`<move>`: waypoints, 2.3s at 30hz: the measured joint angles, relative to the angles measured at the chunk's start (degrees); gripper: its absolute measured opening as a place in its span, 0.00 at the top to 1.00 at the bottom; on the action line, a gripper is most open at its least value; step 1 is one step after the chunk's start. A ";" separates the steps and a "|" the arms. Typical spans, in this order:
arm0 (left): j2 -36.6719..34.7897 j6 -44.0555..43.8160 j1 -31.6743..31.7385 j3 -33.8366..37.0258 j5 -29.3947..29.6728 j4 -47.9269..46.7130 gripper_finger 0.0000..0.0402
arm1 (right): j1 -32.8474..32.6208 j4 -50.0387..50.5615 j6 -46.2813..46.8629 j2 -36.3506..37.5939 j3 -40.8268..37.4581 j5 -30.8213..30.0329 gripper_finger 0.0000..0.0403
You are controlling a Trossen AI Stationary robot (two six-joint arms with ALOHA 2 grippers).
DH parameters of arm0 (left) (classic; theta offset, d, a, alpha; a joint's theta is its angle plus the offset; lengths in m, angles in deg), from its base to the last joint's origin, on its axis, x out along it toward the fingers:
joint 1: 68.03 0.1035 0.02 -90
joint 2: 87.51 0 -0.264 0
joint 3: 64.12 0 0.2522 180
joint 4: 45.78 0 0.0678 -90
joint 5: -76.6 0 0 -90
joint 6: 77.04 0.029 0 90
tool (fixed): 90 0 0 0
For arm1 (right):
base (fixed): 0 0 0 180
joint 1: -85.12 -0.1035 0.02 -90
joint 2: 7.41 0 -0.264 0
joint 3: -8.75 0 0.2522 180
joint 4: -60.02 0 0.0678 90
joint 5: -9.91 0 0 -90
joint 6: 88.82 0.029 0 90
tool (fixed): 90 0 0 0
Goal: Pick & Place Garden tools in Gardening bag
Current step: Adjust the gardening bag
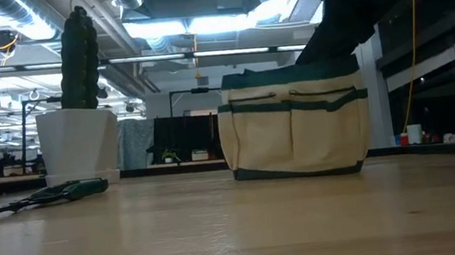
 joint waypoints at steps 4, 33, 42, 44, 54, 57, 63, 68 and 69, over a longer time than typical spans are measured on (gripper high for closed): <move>0.01 -0.02 0.00 0.00 0.02 0.00 0.99 | -1.19 0.02 0.00 0.00 0.00 0.00 0.34; -0.02 -0.01 0.01 0.00 -0.01 -0.01 0.99 | -4.44 0.00 0.00 -4.48 3.78 -0.11 0.34; -0.01 0.00 0.01 0.00 0.01 -0.01 0.99 | -4.44 0.22 -0.01 -4.50 3.78 -0.11 0.34; 0.00 0.00 0.01 0.00 0.01 0.00 0.98 | -4.44 0.22 0.00 -4.50 3.78 -0.11 0.34; 0.01 -0.01 0.00 0.00 -0.01 0.00 0.99 | -4.44 0.22 0.00 -4.50 3.78 -0.09 0.34; 0.00 -0.01 0.02 0.00 0.00 0.00 0.98 | -4.44 0.21 0.00 -4.50 3.78 -0.05 0.34; 0.01 -0.01 0.00 0.00 0.00 0.00 0.98 | -4.44 0.22 0.00 -4.50 3.78 -0.03 0.34; 0.01 -0.01 0.02 0.00 0.01 0.00 0.98 | -4.44 0.22 -0.01 -4.50 3.78 -0.03 0.34; 0.01 -0.01 0.01 0.00 -0.01 0.00 0.99 | -4.44 0.22 -0.02 -4.50 3.78 -0.03 0.34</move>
